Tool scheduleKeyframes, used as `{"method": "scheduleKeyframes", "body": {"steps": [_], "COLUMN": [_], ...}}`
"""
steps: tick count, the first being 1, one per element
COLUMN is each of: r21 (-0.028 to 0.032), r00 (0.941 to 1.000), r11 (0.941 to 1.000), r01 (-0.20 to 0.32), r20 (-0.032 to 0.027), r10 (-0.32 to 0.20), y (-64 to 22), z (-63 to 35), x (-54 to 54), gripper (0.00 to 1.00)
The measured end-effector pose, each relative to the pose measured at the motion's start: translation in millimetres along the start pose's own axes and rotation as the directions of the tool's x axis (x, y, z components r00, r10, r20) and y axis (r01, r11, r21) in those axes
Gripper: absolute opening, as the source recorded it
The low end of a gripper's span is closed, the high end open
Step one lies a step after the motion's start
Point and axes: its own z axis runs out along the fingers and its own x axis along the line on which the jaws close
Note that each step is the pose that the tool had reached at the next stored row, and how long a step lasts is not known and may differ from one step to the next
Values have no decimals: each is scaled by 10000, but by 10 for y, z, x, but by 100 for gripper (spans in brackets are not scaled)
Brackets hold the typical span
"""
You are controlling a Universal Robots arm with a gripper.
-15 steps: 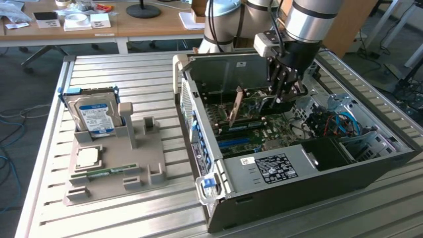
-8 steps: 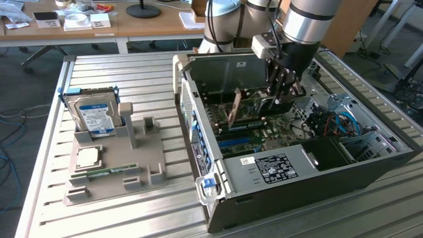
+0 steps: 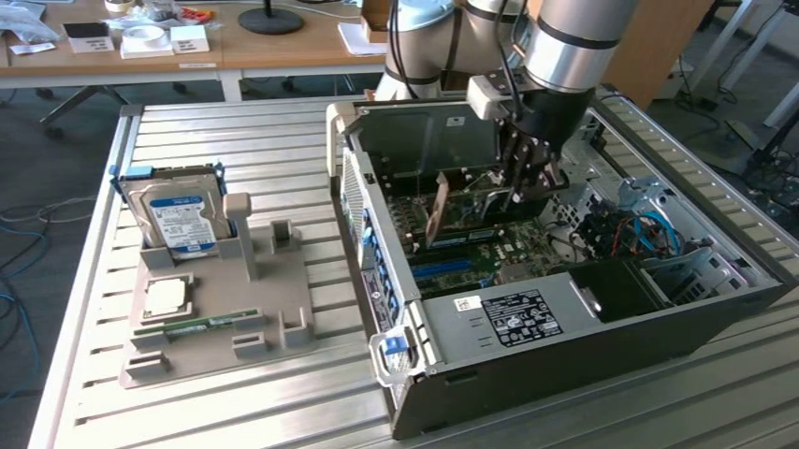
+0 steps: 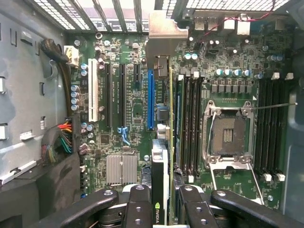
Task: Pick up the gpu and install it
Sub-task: 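Insert the gpu into the slot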
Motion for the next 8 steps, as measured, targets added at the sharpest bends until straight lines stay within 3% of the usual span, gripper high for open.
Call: {"method": "scheduleKeyframes", "body": {"steps": [5,8], "r21": [16,59], "r00": [10000,10000], "r11": [10000,10000], "r01": [2,1], "r20": [3,1], "r10": [-2,-1], "y": [7,17], "z": [15,41], "x": [0,1], "gripper": [27,27]}}
